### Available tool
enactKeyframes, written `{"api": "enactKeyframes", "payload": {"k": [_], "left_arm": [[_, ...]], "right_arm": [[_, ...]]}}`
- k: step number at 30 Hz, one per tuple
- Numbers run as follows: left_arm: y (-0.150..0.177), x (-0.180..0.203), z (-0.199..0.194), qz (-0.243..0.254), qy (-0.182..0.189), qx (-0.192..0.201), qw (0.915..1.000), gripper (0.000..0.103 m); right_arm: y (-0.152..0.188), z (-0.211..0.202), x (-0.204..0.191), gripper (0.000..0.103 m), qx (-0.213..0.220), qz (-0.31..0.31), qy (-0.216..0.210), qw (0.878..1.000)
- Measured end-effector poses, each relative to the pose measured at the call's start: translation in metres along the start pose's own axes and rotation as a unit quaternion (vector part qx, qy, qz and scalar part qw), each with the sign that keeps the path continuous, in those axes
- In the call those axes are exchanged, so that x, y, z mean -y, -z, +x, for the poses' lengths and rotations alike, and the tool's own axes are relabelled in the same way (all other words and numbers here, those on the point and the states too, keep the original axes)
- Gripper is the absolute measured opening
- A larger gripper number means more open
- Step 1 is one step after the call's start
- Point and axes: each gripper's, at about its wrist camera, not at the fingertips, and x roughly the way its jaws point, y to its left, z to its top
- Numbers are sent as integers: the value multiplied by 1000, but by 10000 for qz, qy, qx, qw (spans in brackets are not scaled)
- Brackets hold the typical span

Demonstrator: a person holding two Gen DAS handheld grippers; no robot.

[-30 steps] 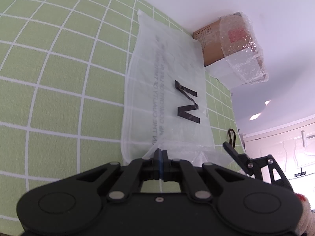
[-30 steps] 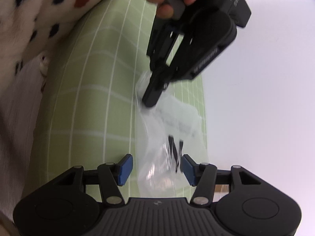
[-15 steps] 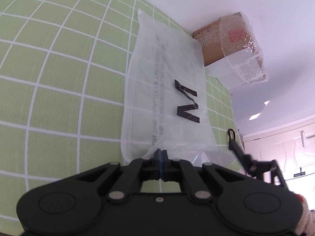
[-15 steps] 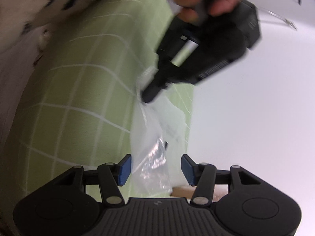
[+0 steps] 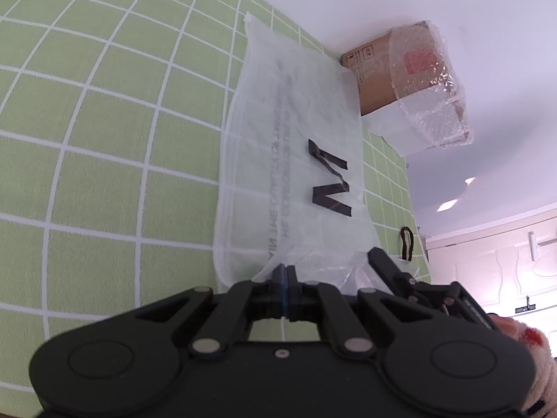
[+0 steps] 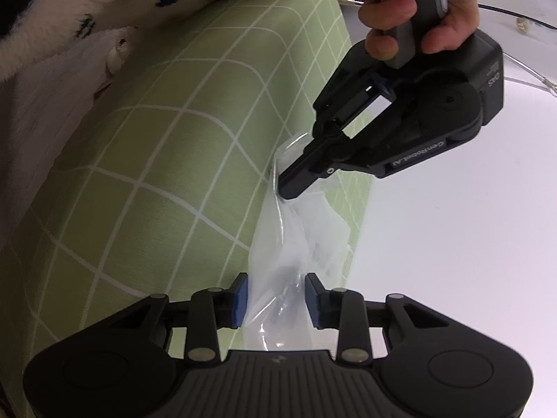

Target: Fold shopping bag

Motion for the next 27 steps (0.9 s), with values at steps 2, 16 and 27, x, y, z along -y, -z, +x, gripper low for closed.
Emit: {"api": "enactKeyframes", "payload": {"k": [2, 16, 27], "left_arm": [[0, -1, 0, -27, 27, -9, 10000, 2], [-1, 2, 3, -64, 41, -130, 9999, 2], [2, 7, -11, 46, 9, 60, 10000, 2]], "right_arm": [[0, 3, 2, 18, 23, 84, -164, 9998], [28, 58, 70, 7, 259, 1871, -2039, 9606], [52, 108, 111, 4, 331, 3005, -3785, 8748]]}}
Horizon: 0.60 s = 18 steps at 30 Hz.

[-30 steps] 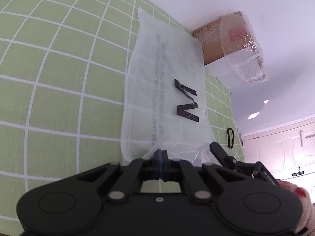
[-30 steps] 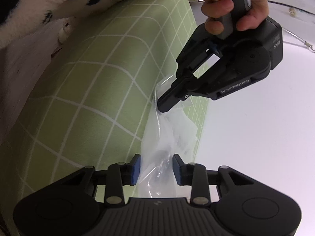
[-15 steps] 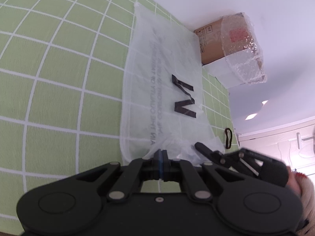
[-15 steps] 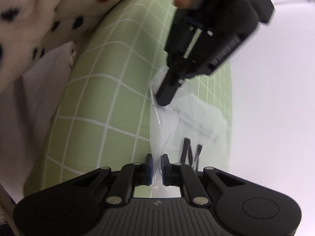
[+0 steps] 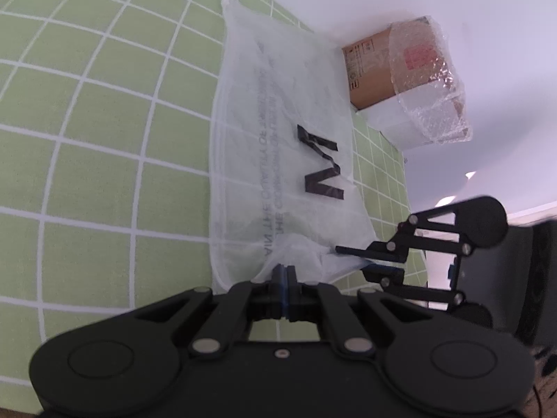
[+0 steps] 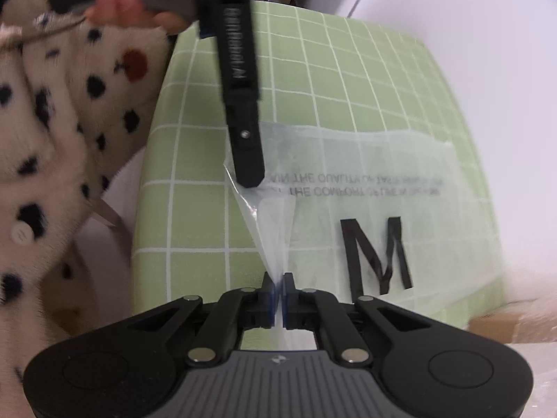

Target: Fold shopping bag

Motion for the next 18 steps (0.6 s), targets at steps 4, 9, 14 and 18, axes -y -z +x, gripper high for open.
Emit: {"api": "enactKeyframes", "payload": {"k": [4, 9, 14, 18], "left_arm": [[1, 5, -25, 396, 63, 392, 9984, 8], [17, 42, -46, 2414, -142, 731, 9676, 22], [36, 62, -50, 3717, -115, 1138, 9213, 46], [46, 76, -38, 4381, -114, 939, 8939, 47]], "right_arm": [[-8, -29, 40, 4, -54, 391, -623, 9973], [-10, -45, 68, 4, -125, 800, -1277, 9885], [-8, -60, 86, 4, -226, 1049, -1610, 9811], [-3, -59, 88, 4, -238, 1236, -1763, 9762]]}}
